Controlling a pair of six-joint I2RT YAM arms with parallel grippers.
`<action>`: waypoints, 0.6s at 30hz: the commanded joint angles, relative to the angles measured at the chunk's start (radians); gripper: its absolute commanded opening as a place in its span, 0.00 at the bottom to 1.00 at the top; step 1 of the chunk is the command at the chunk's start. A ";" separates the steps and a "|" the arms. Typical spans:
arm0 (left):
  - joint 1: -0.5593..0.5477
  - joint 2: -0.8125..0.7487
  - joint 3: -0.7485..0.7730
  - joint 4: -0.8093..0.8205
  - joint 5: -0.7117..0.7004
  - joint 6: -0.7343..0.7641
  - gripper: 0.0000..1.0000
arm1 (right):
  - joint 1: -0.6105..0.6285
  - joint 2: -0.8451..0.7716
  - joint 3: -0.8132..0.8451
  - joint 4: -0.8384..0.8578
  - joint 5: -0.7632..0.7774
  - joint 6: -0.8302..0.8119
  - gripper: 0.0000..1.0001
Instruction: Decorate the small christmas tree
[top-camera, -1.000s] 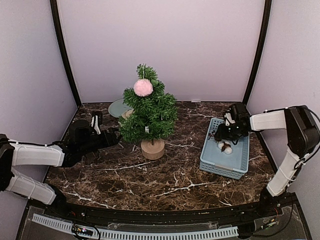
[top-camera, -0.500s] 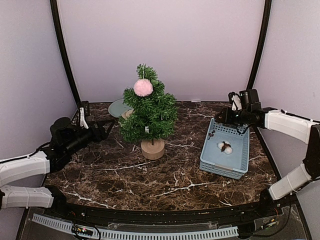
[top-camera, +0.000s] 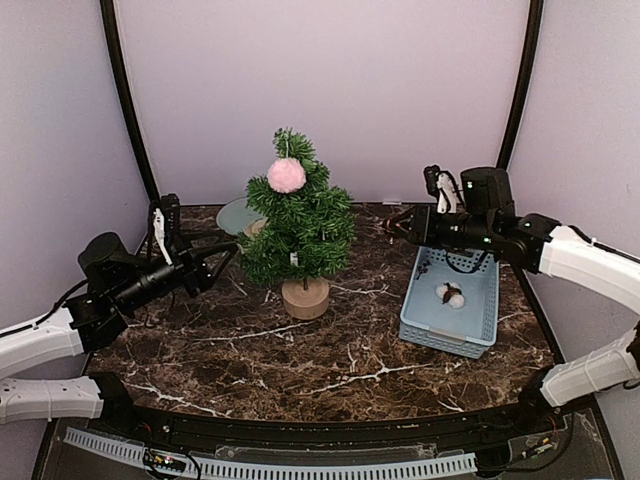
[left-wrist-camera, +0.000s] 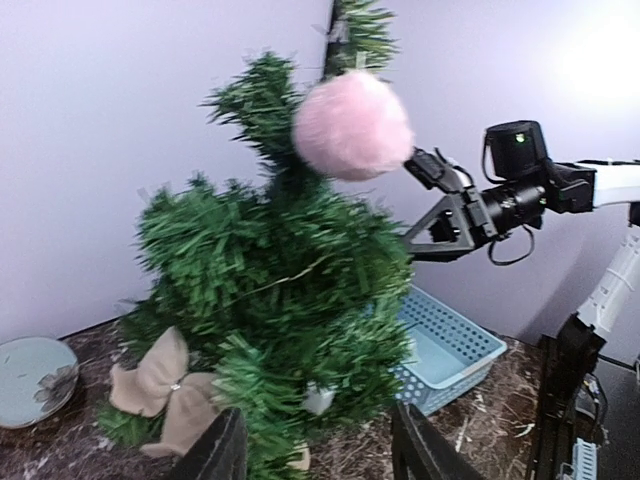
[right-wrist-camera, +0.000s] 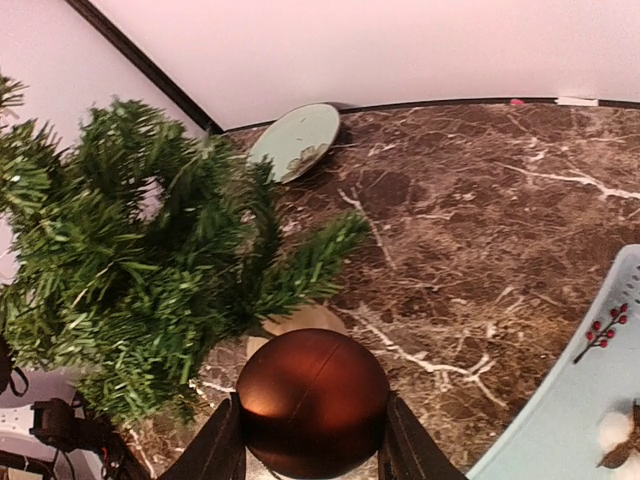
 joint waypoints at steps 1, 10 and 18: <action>-0.081 0.063 0.079 0.004 0.072 0.121 0.48 | 0.100 -0.002 0.027 0.091 0.050 0.078 0.40; -0.222 0.252 0.236 0.008 0.079 0.302 0.44 | 0.250 0.040 0.104 0.062 0.071 0.070 0.39; -0.279 0.358 0.321 0.001 0.047 0.369 0.54 | 0.335 0.074 0.155 0.060 0.076 0.053 0.40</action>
